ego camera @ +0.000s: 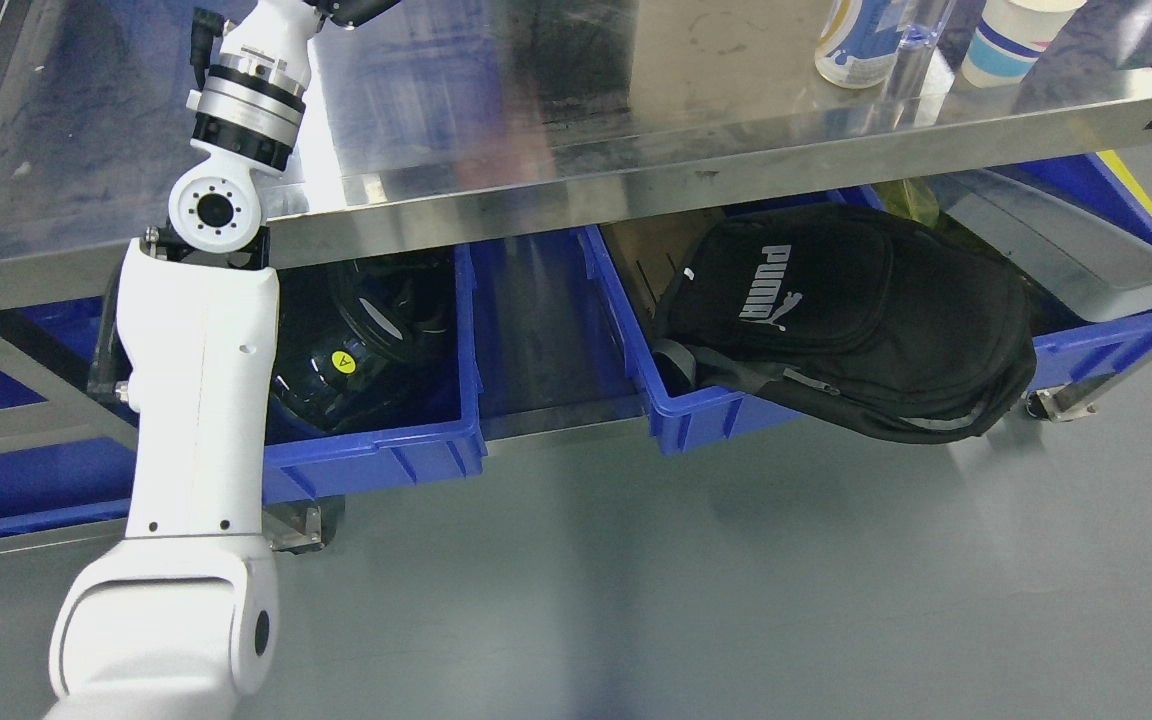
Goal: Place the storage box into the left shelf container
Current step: 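Lift the pink box off the table with the left hand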
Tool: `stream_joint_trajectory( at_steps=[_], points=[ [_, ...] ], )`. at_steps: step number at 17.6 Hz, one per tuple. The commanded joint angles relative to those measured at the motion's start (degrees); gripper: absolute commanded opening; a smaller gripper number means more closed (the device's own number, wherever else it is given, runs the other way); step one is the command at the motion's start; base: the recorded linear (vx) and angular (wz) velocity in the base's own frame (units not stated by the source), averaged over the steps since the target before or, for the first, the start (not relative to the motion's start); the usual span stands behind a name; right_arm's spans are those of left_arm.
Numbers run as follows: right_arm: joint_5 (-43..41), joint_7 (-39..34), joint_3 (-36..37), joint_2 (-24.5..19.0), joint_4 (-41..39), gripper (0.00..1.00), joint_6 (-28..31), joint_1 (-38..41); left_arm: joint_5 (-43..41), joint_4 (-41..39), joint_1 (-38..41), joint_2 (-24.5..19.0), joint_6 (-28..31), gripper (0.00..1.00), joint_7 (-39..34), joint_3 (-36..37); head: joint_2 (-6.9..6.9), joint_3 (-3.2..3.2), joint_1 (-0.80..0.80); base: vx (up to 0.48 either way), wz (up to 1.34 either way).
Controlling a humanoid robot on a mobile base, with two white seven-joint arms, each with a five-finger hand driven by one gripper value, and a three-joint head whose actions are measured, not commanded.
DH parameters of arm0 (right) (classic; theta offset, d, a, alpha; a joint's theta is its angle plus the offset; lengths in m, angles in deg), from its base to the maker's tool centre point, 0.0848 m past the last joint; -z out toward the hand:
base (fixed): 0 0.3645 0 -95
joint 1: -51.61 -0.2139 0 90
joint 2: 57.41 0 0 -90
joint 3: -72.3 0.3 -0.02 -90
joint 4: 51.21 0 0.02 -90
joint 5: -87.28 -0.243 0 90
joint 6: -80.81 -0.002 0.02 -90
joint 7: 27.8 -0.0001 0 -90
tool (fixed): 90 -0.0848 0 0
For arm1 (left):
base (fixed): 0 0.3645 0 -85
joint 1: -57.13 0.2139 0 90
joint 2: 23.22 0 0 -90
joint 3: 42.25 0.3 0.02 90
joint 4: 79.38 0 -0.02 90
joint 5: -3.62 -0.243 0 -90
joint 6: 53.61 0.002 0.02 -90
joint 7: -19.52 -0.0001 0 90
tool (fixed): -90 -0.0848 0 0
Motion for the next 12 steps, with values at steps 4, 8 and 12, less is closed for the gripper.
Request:
stream_joint_trajectory(
  at_steps=[4, 8, 12],
  points=[
    [-0.1, 0.0, 0.2, 1.0, -1.0, 1.0, 0.0, -0.3, 10.0, -22.7, 14.5, 0.3, 0.5, 0.03, -6.9, 1.7, 0.0, 0.0, 0.0, -0.021, 0.04],
    [-0.1, 0.0, 0.2, 1.0, -1.0, 1.0, 0.0, -0.3, 12.4, -29.0, 20.2, 0.3, 0.5, 0.03, -6.9, 2.6, 0.0, 0.0, 0.0, -0.043, 0.09],
    [-0.1, 0.0, 0.2, 1.0, -1.0, 1.0, 0.0, -0.3, 13.8, -33.0, 26.7, 0.3, -0.7, 0.03, -6.8, 4.0, 0.0, 0.0, 0.0, -0.043, 0.4]
  ],
)
